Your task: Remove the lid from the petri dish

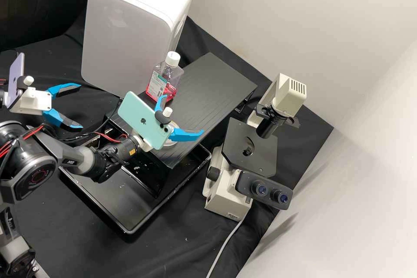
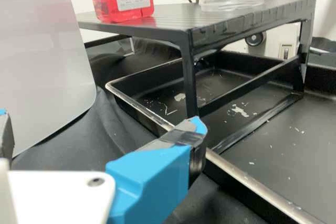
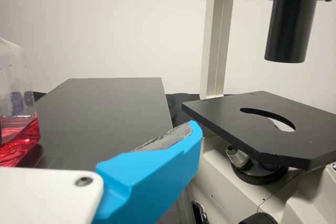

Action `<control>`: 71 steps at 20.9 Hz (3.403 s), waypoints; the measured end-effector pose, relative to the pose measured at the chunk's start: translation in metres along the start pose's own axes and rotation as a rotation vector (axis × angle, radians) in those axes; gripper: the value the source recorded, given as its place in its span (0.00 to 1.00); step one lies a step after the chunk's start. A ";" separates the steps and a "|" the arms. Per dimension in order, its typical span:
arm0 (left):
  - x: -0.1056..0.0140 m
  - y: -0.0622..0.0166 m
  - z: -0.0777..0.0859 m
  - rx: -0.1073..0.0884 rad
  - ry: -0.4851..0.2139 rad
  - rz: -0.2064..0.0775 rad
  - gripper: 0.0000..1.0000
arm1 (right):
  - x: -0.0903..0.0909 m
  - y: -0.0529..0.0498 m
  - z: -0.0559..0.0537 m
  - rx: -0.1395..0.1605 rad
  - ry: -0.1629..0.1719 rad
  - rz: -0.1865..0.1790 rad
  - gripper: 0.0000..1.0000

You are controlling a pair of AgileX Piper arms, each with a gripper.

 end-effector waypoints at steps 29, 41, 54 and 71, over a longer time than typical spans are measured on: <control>-0.001 -0.0005 0.001 0.026 0.005 0.000 1.00 | -0.046 -0.021 0.013 -0.024 -0.020 -0.059 1.00; -0.001 -0.0005 0.001 0.026 0.005 0.000 1.00 | -0.056 -0.025 0.019 -0.027 -0.032 -0.068 1.00; -0.001 -0.0010 0.001 0.026 0.005 -0.002 1.00 | -0.055 -0.023 0.025 -0.022 -0.047 -0.052 1.00; -0.001 -0.0010 0.001 0.026 0.005 -0.002 1.00 | -0.050 -0.017 0.024 -0.021 -0.044 -0.024 1.00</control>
